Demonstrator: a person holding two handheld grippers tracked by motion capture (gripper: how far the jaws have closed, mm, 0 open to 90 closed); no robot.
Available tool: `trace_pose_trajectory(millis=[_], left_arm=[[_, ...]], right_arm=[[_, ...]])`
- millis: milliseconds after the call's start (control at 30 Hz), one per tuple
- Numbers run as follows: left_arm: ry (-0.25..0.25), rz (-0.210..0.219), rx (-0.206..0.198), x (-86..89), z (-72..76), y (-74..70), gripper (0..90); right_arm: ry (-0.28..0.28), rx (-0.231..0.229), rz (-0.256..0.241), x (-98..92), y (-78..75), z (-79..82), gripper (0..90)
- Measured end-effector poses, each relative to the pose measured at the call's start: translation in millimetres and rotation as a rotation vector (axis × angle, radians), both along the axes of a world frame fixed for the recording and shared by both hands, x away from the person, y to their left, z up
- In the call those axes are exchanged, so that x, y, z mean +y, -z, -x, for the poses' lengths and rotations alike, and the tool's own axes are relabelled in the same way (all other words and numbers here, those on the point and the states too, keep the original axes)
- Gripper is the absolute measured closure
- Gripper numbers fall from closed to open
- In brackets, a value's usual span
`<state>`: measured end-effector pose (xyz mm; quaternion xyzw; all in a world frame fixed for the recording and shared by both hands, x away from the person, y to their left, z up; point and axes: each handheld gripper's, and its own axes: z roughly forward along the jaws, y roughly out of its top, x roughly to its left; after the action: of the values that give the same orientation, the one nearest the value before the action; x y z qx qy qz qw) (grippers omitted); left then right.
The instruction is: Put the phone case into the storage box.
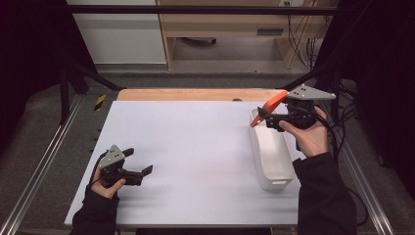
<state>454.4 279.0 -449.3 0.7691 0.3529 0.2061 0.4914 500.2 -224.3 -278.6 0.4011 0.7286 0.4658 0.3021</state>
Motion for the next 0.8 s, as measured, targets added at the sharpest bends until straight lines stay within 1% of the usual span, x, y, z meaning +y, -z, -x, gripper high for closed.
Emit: trace_pose_trajectory(millis=[67,267,433,633,800], left_arm=[[0.002,-0.001,0.0,-0.3,-0.1,0.2,0.0],[0.006,-0.003,0.001,-0.9,-0.3,0.6,0.0],[0.011,-0.007,0.002,-2.0,-0.5,1.1,0.0],[0.014,-0.009,0.001,-2.5,-0.5,1.3,0.0],[0.016,-0.008,0.001,-2.7,-0.6,1.5,0.0]], right_arm=[[0.022,0.003,-0.003,-0.9,-0.2,-3.7,15.6],[0.066,0.009,0.0,-3.1,0.4,-14.8,15.6],[0.1,0.009,-0.009,-3.1,0.7,-21.7,15.6],[0.155,0.026,-0.007,-4.0,3.3,-31.7,15.6],[0.191,0.042,-0.016,-4.9,5.4,-38.7,15.5]])
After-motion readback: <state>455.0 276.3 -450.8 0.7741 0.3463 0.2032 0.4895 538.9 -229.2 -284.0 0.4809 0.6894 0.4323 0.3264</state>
